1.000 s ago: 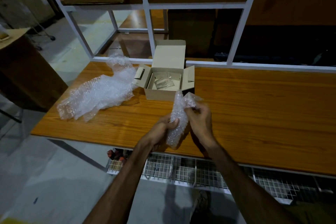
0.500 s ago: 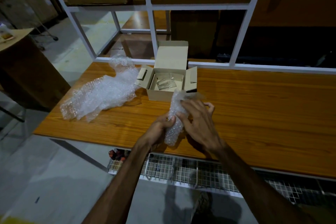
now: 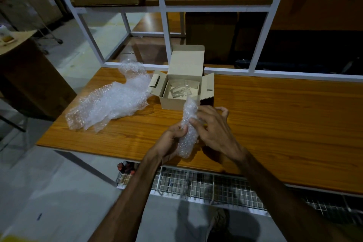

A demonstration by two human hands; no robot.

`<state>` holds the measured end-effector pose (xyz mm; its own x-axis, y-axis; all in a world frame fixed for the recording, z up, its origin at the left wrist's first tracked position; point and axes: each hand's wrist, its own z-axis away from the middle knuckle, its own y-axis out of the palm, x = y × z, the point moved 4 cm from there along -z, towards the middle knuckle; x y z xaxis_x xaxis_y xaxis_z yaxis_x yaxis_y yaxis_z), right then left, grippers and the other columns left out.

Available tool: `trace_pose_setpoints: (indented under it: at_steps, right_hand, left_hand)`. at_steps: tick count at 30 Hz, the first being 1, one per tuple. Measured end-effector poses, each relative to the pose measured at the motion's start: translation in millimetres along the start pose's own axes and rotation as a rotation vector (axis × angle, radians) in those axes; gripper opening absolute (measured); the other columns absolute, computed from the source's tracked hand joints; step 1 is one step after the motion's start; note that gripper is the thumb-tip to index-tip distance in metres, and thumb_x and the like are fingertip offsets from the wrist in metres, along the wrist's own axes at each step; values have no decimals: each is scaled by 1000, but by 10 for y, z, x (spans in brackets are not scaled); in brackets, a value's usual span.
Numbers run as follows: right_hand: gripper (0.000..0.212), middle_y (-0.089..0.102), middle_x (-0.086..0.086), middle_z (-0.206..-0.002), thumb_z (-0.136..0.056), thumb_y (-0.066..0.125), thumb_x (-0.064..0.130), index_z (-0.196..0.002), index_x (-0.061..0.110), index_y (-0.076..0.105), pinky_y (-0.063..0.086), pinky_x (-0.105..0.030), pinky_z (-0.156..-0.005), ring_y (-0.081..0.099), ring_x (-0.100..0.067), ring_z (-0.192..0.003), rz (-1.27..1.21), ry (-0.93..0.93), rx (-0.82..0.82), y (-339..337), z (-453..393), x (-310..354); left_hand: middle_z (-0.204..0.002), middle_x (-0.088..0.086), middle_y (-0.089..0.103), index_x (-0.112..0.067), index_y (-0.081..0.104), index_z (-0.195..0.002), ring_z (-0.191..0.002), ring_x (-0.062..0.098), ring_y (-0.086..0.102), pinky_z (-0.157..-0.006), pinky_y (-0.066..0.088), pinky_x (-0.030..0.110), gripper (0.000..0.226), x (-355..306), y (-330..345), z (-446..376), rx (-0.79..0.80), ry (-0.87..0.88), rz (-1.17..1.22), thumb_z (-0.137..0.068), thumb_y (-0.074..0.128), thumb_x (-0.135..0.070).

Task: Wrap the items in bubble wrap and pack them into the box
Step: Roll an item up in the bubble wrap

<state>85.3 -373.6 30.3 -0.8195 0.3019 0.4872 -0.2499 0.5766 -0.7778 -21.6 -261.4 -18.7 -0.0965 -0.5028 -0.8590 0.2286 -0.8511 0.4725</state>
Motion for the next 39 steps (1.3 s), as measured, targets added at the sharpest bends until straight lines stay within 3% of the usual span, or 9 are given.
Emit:
trace_pose_setpoints:
  at_steps: [3,7,15,18,23,26,32,36,39]
  right_hand:
    - [20,64,13,-112,-99,60,42,-113,29,63,19,-34,-98,55,-8,-110,-96,56,-36,-7,-42,1]
    - [51,59,14,-119,-94,58,48,-143,39,47,20,-36,-103,52,-4,-113,-158,88,67,29,-34,7]
    - [56,46,2,-135,-90,50,69,-123,29,71,15,-40,-106,36,-12,-130,43,-29,62,30,-90,15]
    - [49,47,10,-148,-95,52,61,-128,29,68,15,-46,-113,38,-7,-137,12,-32,105,53,-88,11]
    - [50,61,8,-140,-96,53,56,-135,27,63,14,-44,-113,46,-9,-132,26,3,108,47,-87,20]
    - [48,61,5,-142,-99,54,53,-140,29,56,11,-43,-116,48,-12,-134,2,30,140,59,-50,33]
    - [43,54,2,-150,-105,49,45,-146,31,47,23,-29,-99,48,-12,-128,-158,101,233,60,-21,46]
    - [45,53,1,-150,-107,51,39,-150,28,47,25,-32,-106,44,-15,-134,-206,174,302,14,-58,37]
    - [41,57,6,-134,-110,45,37,-149,29,49,19,-30,-98,42,-12,-124,-155,169,394,-37,-98,23]
  left_hand:
    - [-119,21,65,-1,46,-149,-100,30,65,-87,54,41,55,-27,-8,22,-28,-8,-2,-101,55,-25]
    - [-114,18,66,-5,51,-146,-95,27,66,-80,56,39,53,-85,-25,43,-49,-7,-49,-98,56,-29]
    - [-118,15,68,-7,54,-143,-99,25,68,-82,56,39,47,-107,-71,77,-87,-5,-51,-99,55,-24]
    - [-121,18,67,-6,55,-143,-106,30,65,-87,54,42,47,-117,-77,68,-82,1,-69,-99,57,-23]
    - [-129,22,63,-3,50,-147,-117,38,60,-97,51,48,56,-117,-104,33,-118,19,-126,-95,61,-23]
    - [-128,15,68,-15,55,-145,-115,34,65,-98,53,50,54,-182,-96,39,-142,43,-213,-92,63,-23]
    - [-136,18,65,-24,51,-150,-126,43,62,-106,52,58,60,-234,-115,-3,-157,92,-251,-93,66,-13]
    - [-138,20,64,-26,42,-155,-125,40,64,-105,54,57,70,-249,-143,-16,-174,114,-313,-94,70,-7]
    - [-141,20,61,-25,42,-157,-127,37,62,-100,57,56,78,-265,-110,-15,-181,144,-360,-89,74,-5]
